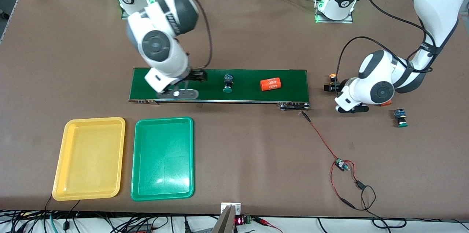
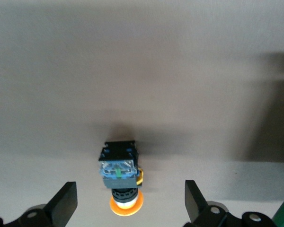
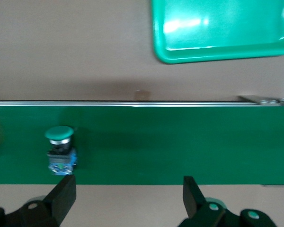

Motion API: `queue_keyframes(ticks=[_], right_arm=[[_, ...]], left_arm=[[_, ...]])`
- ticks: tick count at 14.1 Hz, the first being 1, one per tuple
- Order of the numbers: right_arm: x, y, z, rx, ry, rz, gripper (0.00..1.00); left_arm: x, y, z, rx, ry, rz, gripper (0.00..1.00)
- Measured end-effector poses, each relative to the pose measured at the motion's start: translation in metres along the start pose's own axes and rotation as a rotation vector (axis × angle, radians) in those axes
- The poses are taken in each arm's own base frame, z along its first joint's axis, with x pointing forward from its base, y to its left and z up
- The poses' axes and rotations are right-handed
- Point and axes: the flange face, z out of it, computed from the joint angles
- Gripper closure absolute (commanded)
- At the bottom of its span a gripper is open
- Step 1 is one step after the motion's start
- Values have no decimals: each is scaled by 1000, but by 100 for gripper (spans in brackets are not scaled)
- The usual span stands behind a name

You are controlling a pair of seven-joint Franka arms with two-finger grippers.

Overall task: Sort buttons by color to trays
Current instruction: 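Grasp the green button with the right gripper while the left carries yellow button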

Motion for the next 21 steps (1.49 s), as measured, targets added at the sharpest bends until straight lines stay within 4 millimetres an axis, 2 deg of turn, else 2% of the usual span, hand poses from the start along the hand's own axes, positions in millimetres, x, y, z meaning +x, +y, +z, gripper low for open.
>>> queue_keyframes(ticks=[2,4,5,7,8,9,13,14,19,21], right_arm=[[-4,-20,26,-7,1,4,0],[-4,-31,49,-17,-4,-7,0],[-5,-36,59,-22,-8,-14,0],[-8,-46,74,-30,-13,-27,0],[-9,-49,79,-31,-12,-32,0],[-10,-52,84,-31,-9,-36,0],[-11,-59,99,-33,-6,-45,0],[-11,-60,103,-36,-10,-46,0],[-11,-64,125,-50,-22,-43,2],[-12,-66,131,-53,-24,-43,18]], left_arm=[[-5,2,11,1,-13,7,0],[-7,4,16,-5,-8,9,0],[-6,3,18,-10,-2,8,5],[-6,0,22,3,12,16,21],[-6,-2,25,20,19,25,22],[-6,-3,26,29,21,29,28],[-6,-3,32,28,11,32,67],[-6,-4,33,27,9,30,71],[-6,-4,31,30,10,31,73],[-4,-1,18,50,-1,34,73]])
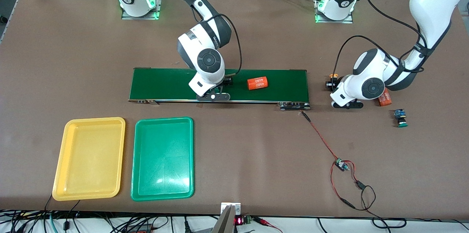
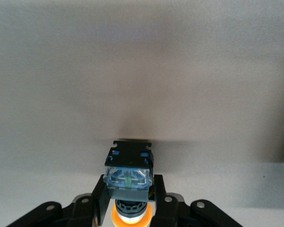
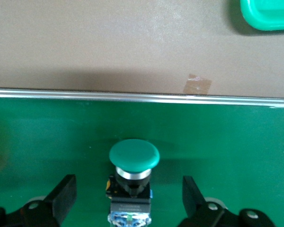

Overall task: Sort buttons by color to trays
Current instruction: 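Grasp the green button with the right gripper while the left carries yellow button, then place the green button in the green tray while the left gripper releases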

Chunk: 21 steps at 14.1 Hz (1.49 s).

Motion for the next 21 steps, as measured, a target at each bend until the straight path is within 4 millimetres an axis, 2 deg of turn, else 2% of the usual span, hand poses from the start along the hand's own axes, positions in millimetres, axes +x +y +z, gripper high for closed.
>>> queue_keyframes(ticks=[1,2,3,4,7,9,11,12,14,16,17,18,19,21], right_arm=[[0,0,1,-1,-1,0,23],[0,0,2,-1,-1,1,36],[0,0,2,-2,-2,2,43],[0,1,4,-4,-4,2,55],[0,3,7,-8,-8,5,80],[1,4,6,-9,-7,8,90],[3,6,6,-10,-6,11,97],[3,6,4,-8,-3,12,99],[8,6,-8,6,19,16,100],[17,10,-32,31,56,28,100],[24,16,-46,45,74,41,100],[34,27,-60,61,92,60,100],[45,41,-72,77,109,85,100],[68,73,-91,99,132,133,100]], left_arm=[[1,3,-13,15,-6,4,73],[2,9,-28,29,-7,13,73],[3,18,-46,38,1,24,73],[2,30,-64,44,14,40,73],[-6,79,-114,-38,41,60,73],[-11,119,-133,-75,53,50,73],[-16,161,-137,-76,58,22,73],[-18,182,-132,-69,53,7,72],[-18,214,-111,-31,34,-3,71],[-19,231,-90,5,16,-1,70],[-18,234,-86,12,12,-5,53],[-17,233,-85,12,11,-9,5],[-15,231,-86,10,12,-13,0],[-12,228,-89,6,16,-21,0]])
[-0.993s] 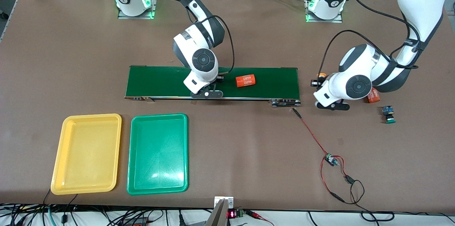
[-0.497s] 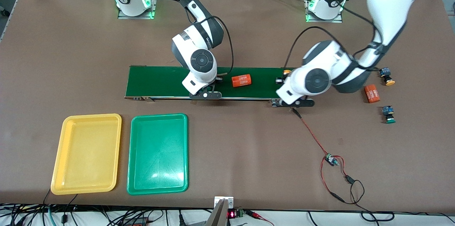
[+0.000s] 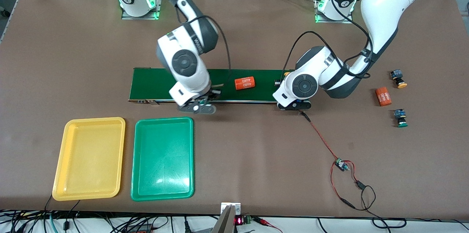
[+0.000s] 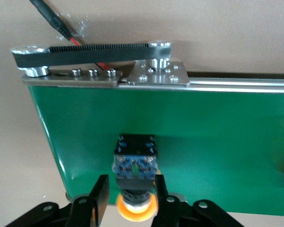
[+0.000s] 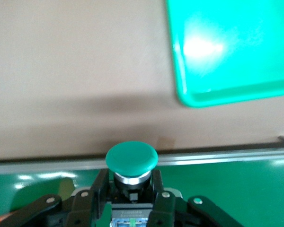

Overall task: Sort buttons by color to trays
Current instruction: 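Place the green button in the green tray while the left gripper releases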

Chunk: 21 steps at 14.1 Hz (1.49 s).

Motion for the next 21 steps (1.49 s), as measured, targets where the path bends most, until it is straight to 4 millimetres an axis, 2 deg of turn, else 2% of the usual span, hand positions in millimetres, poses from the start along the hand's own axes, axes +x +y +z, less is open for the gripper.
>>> queue_keyframes(ticks=[4,5,7,9,12,15,17,21], right_arm=[[50,59,-15,19,25,29,100],[59,73,-16,19,27,22,100],[78,105,-15,18,27,-24,100],[92,128,-8,14,24,-60,100],[109,149,16,5,11,-93,100],[123,159,43,1,10,-115,100],[132,163,51,2,20,-131,100],[150,184,76,6,61,-185,100]], left_arm=[[4,-4,-12,-26,4,-23,0],[7,-7,-24,-49,6,-41,0],[16,-33,-62,-85,-1,-94,0],[24,-69,-93,-87,-13,-146,0],[39,-136,-109,-96,-46,-243,0],[64,-232,-100,-85,-48,-370,0],[77,-287,-89,-21,-20,-355,0],[91,-350,-63,67,-20,-238,0]])
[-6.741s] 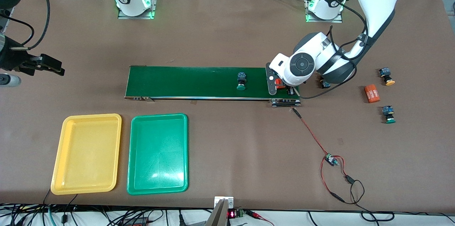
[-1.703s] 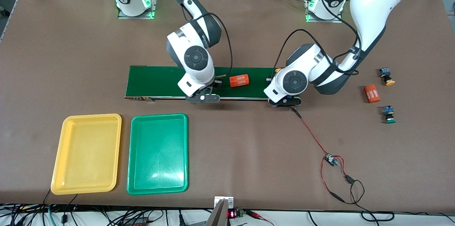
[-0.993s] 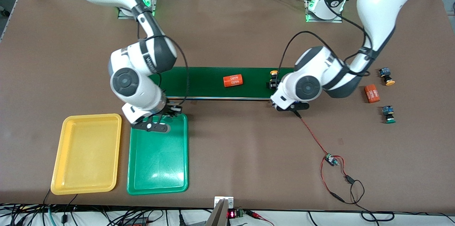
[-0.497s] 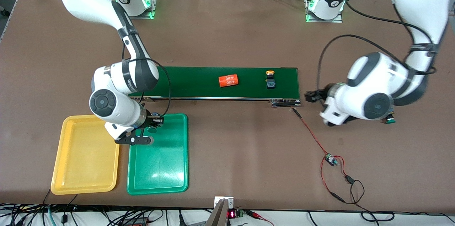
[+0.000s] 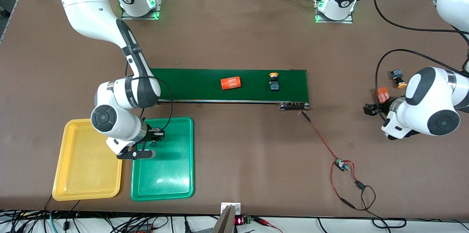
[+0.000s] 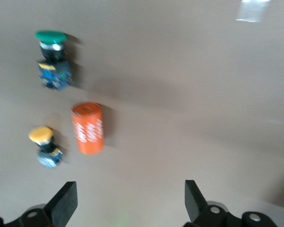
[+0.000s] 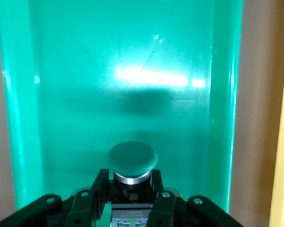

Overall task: Sort buttons by color to trays
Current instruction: 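Place the green button in the green tray while the left gripper releases, then grasp another green button with the left gripper while the right returns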

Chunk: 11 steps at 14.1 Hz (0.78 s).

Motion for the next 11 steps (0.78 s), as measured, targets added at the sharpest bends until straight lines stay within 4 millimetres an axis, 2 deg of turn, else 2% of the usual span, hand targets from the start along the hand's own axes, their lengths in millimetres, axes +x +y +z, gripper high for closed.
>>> queue_keyframes(ticks=[3,5,6,7,8,10,11], right_arm=[[2,15,27,-4,0,-14,100],[1,16,47,-7,-1,-20,100],[2,16,52,-7,7,-34,96],[3,15,52,-7,7,-48,38],[3,16,52,-6,8,-53,0],[3,20,54,-8,4,-51,0],[4,22,52,-8,6,-53,0]], left_arm=[[22,-41,30,4,-12,71,0],[36,-59,48,-2,2,112,0],[42,-68,56,-4,11,136,0],[48,-76,65,-6,20,155,0],[53,-84,74,-5,34,166,0],[66,-102,93,0,76,196,2],[71,-110,102,3,98,215,19]])
